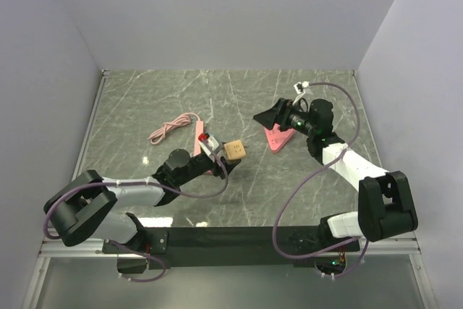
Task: Insert the plug
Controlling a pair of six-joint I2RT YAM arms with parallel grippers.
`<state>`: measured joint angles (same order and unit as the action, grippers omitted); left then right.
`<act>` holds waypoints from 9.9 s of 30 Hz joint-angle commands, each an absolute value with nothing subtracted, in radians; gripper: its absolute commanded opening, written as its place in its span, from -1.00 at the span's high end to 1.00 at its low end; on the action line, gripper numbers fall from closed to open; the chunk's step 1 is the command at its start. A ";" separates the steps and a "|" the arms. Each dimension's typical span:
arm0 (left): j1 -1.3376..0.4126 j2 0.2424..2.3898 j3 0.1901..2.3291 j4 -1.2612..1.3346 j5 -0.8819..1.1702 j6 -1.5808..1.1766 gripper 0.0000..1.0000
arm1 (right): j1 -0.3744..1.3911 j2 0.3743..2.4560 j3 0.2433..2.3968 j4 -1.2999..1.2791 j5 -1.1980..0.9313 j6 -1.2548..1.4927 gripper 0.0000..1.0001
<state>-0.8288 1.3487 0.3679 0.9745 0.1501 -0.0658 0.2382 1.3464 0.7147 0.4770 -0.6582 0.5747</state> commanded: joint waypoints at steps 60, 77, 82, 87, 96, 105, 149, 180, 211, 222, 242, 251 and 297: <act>-0.591 1.236 0.555 0.644 0.647 -0.041 0.99 | 0.026 1.756 0.770 0.449 -0.368 0.741 -0.59; -0.589 1.293 0.535 0.732 0.603 -0.072 0.99 | 0.052 1.710 0.629 0.655 -0.489 0.749 0.95; -0.618 1.370 0.505 0.840 0.445 -0.084 0.99 | 0.086 1.643 0.546 0.733 -0.482 0.791 1.00; -0.650 1.440 0.544 0.847 0.419 -0.063 0.99 | 0.109 1.589 0.489 0.787 -0.489 0.824 1.00; -0.722 1.540 0.739 0.528 0.342 0.057 0.99 | 0.150 1.482 0.476 0.675 -0.399 0.755 1.00; -0.788 1.624 0.847 0.377 0.182 0.130 0.99 | 0.153 1.497 0.448 0.733 -0.448 0.770 1.00; -0.865 1.648 0.911 0.230 0.186 0.170 0.99 | 0.155 1.555 0.448 0.790 -0.505 0.778 1.00; -0.865 1.649 0.920 0.219 0.141 0.192 0.99 | 0.176 1.545 0.454 0.778 -0.505 0.770 1.00; -0.830 1.720 1.037 0.063 0.279 0.218 0.99 | 0.201 1.531 0.463 0.747 -0.488 0.750 1.00; -0.873 1.666 0.913 0.221 0.187 0.163 0.99 | 0.206 1.522 0.456 0.747 -0.483 0.750 1.00; -0.881 1.789 0.992 0.247 0.141 0.153 0.99 | 0.224 1.574 0.437 0.827 -0.534 0.753 1.00; -0.882 1.810 0.971 0.324 0.112 0.130 0.99 | 0.224 1.551 0.408 0.868 -0.538 0.747 1.00; -0.805 2.016 1.229 0.174 0.226 0.115 0.99 | 0.272 1.747 0.338 0.962 -0.594 0.808 1.00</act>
